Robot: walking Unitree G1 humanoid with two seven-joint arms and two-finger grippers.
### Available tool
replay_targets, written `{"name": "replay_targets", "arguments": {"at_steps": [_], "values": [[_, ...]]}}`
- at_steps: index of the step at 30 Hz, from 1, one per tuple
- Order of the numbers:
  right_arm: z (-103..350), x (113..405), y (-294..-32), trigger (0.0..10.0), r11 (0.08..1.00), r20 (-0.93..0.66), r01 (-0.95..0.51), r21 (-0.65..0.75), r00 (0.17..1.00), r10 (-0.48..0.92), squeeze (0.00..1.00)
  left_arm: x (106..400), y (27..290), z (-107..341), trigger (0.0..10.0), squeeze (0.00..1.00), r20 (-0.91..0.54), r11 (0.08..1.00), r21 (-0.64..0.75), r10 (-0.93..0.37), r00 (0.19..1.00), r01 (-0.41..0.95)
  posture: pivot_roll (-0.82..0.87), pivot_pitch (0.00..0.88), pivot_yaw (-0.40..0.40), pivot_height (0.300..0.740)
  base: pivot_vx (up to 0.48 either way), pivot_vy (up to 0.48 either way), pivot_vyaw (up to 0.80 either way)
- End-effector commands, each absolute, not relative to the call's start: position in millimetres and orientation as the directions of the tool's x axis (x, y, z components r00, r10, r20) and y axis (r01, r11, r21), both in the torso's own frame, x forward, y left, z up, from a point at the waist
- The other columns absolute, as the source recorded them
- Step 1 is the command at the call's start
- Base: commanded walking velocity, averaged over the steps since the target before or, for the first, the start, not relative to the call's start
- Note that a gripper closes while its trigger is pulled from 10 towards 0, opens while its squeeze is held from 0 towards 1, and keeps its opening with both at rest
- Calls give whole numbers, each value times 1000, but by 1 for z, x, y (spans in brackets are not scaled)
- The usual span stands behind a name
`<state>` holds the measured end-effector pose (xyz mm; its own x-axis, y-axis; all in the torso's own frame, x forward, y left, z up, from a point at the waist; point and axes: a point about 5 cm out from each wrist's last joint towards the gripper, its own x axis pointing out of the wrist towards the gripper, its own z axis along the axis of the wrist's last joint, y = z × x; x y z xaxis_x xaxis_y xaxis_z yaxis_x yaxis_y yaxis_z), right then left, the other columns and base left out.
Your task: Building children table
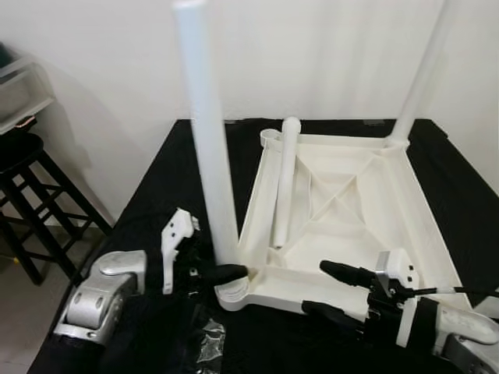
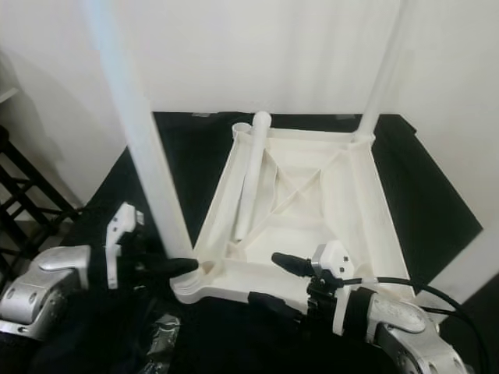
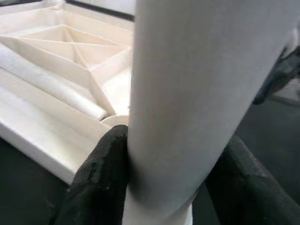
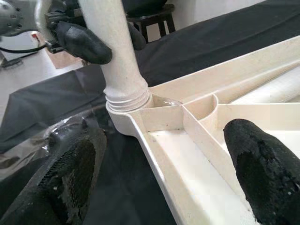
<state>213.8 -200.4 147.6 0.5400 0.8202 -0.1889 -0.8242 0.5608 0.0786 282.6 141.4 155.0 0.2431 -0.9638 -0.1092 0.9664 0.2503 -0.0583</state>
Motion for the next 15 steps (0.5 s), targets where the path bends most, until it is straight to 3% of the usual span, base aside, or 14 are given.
{"name": "replay_targets", "arguments": {"at_steps": [1,7,8,9,10,11,12,13,14,15], "values": [[150,212,-198,10000,549,-181,-832,82,529,829,0,279,136,137,0,0,-75,193,-192,-981,181,962,-82,15,14,740,0,0,0],[151,212,-199,10000,556,-178,-828,76,537,824,0,284,126,142,0,0,-51,191,-146,-981,185,971,-83,23,13,740,0,0,0],[151,212,-199,10000,555,-178,-829,77,536,825,0,286,126,141,1373,0,-58,192,-132,-981,186,972,-81,25,11,740,0,0,0],[151,212,-199,10000,555,-178,-829,77,536,825,0,286,126,141,1373,0,-58,192,-132,-981,186,972,-81,25,11,740,0,0,0],[151,212,-199,10000,553,-180,-829,79,534,826,0,291,127,141,10000,0,-70,238,-125,-970,231,963,-79,26,10,740,0,0,0],[151,212,-199,10000,552,-181,-830,80,533,827,0,297,129,142,10000,1000,-71,305,-102,-952,299,947,-77,29,12,740,0,0,0],[151,212,-199,10000,552,-181,-830,80,533,827,0,297,129,142,10000,1000,-71,305,-102,-952,299,947,-77,29,12,740,0,0,0],[151,212,-199,10000,552,-181,-830,82,532,827,0,305,132,144,10000,1000,-59,392,-84,-920,388,916,-77,32,9,740,0,0,0],[151,212,-199,10000,552,-181,-830,82,532,827,0,305,132,144,10000,1000,-59,392,-84,-920,388,916,-77,32,9,740,0,0,0],[152,212,-200,10000,552,-182,-830,83,532,827,0,309,134,144,10000,1000,-82,461,-38,-886,457,886,-75,33,6,740,0,0,0]]}}
